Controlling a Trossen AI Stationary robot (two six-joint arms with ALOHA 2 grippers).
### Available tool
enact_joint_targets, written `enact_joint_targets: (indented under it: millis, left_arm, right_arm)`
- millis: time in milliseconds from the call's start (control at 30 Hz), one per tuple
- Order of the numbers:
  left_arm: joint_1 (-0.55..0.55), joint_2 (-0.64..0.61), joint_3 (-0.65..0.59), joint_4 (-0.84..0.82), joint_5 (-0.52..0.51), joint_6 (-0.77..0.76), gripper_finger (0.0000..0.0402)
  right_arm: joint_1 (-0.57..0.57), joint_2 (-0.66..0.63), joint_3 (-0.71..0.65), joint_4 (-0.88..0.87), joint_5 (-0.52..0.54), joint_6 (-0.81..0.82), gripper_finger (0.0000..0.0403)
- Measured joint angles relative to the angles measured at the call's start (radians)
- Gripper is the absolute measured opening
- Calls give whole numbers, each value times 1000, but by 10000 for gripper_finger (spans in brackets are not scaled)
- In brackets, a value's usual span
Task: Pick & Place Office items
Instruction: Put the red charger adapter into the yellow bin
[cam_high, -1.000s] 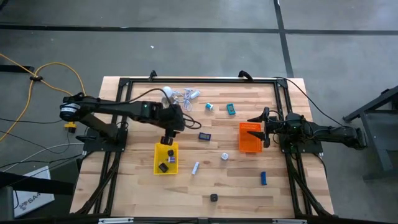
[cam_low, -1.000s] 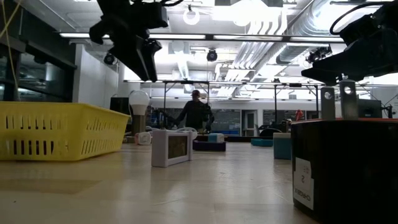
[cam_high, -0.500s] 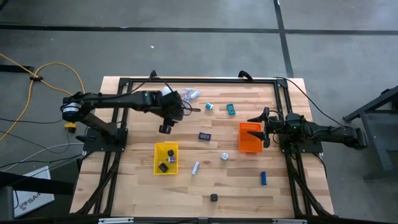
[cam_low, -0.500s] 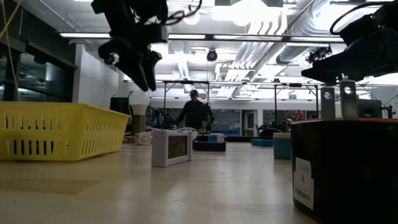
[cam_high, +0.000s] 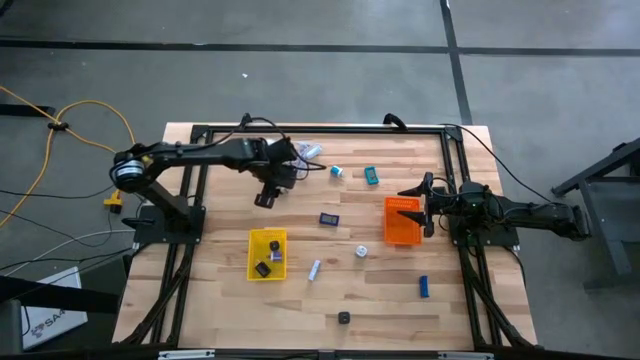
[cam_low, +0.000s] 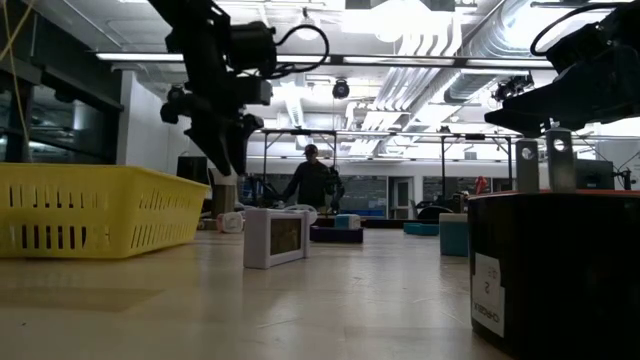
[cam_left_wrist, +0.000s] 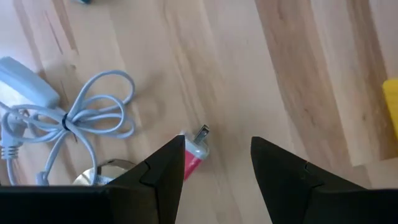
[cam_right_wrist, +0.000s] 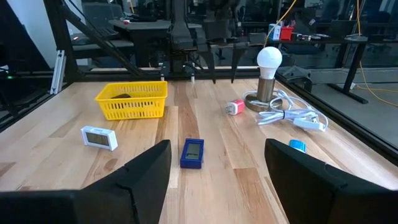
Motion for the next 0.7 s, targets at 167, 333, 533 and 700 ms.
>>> enact_joint_targets:
  millis: [167, 333, 533, 700]
  left_arm:
    - [26, 28, 0, 9, 30, 11, 175]
    - [38, 29, 0, 19, 33, 44, 181]
    - [41, 31, 0, 18, 33, 90, 214]
    - [49, 53, 0, 20, 29, 170, 237]
  right_arm:
    - [0, 0, 0, 0, -1, 0, 248]
    - [0, 0, 0, 0, -1, 0, 248]
    - [0, 0, 0, 0, -1, 0, 248]
    - [0, 0, 0, 0, -1, 0, 248]
